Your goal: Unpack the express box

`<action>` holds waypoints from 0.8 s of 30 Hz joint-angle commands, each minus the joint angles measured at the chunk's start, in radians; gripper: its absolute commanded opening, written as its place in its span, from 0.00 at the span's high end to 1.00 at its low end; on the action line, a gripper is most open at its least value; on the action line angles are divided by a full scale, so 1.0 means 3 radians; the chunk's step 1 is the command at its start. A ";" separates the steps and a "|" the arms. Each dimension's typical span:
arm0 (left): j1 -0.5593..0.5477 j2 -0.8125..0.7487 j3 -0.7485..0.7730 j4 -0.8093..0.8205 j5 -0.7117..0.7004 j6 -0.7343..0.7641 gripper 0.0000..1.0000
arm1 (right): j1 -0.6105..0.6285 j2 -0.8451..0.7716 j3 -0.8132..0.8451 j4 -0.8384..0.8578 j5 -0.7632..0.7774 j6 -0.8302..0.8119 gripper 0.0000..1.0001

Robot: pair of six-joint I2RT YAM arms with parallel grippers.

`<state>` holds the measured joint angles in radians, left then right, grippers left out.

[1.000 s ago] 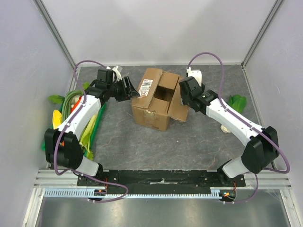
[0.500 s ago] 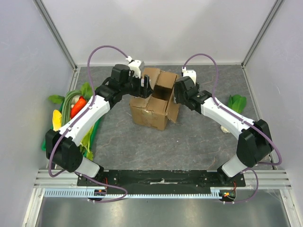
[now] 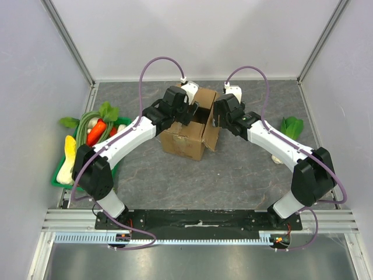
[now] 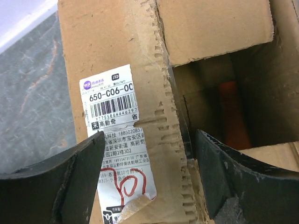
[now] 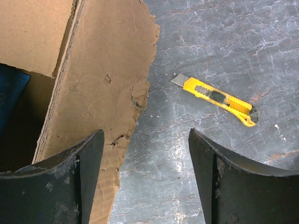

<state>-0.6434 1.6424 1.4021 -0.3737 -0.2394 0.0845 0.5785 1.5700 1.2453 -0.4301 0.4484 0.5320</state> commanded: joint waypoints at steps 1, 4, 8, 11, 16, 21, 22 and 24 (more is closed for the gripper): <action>-0.0049 0.0042 0.0041 0.0259 -0.0454 0.0307 0.17 | 0.0010 -0.0028 -0.0015 0.0150 -0.0043 0.0093 0.20; -0.0049 0.0063 0.0092 0.0244 -0.0603 0.0143 0.18 | 0.0010 -0.0013 -0.0009 0.0150 -0.0032 0.0103 0.20; -0.0034 0.0012 0.0163 0.0167 -0.0838 -0.0107 0.22 | 0.0010 -0.0002 -0.0004 0.0145 -0.0038 0.0129 0.21; 0.0094 -0.0105 0.0250 0.0034 -0.0823 -0.0428 0.24 | 0.0010 -0.0018 0.0001 0.0145 -0.0022 0.0139 0.20; 0.0487 -0.0366 0.0312 -0.0150 -0.0349 -0.0838 0.25 | -0.0006 -0.0013 0.0026 0.0104 -0.0007 0.0160 0.20; 0.0794 -0.0423 0.0302 -0.0252 -0.0220 -0.0987 0.24 | -0.0006 0.0033 0.0062 0.0089 -0.0017 0.0175 0.20; 0.0830 -0.0423 0.0301 -0.0283 -0.0220 -0.1002 0.24 | -0.0006 0.0039 0.0082 0.0094 -0.0022 0.0170 0.21; 0.0937 -0.0428 0.0296 -0.0304 -0.0235 -0.1023 0.23 | -0.0006 0.0054 0.0118 0.0084 -0.0022 0.0170 0.20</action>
<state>-0.3992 1.5352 1.4628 -0.4282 -0.3290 -0.1452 0.5785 1.5715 1.2438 -0.4191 0.4412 0.5663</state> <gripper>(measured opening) 0.762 0.796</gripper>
